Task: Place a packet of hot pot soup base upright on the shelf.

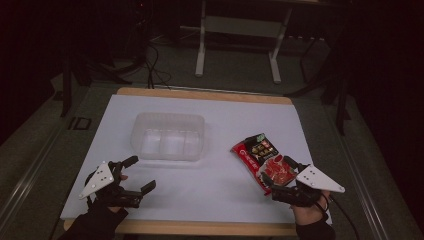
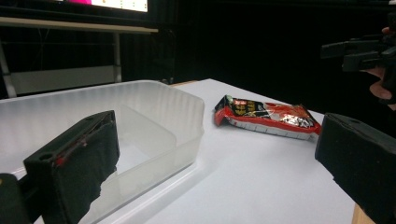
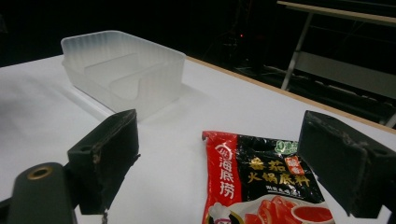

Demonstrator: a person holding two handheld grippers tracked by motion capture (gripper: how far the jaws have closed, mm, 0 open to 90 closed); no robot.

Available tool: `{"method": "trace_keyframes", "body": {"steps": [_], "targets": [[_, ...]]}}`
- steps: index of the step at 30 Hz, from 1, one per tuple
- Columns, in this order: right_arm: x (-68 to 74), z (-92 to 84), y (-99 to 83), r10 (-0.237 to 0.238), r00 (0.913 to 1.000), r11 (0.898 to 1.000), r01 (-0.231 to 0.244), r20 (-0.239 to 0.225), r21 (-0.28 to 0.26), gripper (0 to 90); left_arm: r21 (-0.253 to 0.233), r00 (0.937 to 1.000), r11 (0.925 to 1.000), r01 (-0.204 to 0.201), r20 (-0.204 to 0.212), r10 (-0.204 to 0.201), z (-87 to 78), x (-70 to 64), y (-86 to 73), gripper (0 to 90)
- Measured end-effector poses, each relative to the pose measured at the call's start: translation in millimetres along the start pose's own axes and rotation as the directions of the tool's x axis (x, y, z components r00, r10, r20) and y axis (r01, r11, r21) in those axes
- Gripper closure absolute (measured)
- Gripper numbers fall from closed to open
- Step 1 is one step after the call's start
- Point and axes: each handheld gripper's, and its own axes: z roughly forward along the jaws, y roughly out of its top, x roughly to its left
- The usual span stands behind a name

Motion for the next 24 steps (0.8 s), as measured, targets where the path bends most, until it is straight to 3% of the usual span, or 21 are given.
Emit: {"method": "trace_keyframes", "body": {"steps": [7,14,24], "targets": [[-2.5,-5.3,12.1,0.005,0.9991,1.0,-0.004,-0.042,0.02,9.7,0.019,0.9997,0.9998,0.001,0.025,-0.001,3.5,-5.0,0.5,0.0],[-13.8,-5.8,24.9,0.047,0.9988,0.998,-0.047,-0.011,0.038,9.7,0.032,0.9988,0.9995,0.0,0.048,-0.002,7.6,-10.6,0.6,0.0],[-32.5,9.4,30.6,0.01,0.9998,0.998,-0.009,-0.02,0.065,14.1,0.024,0.999,0.9997,0.004,0.044,-0.005,6.5,-11.0,1.5,0.0]]}}
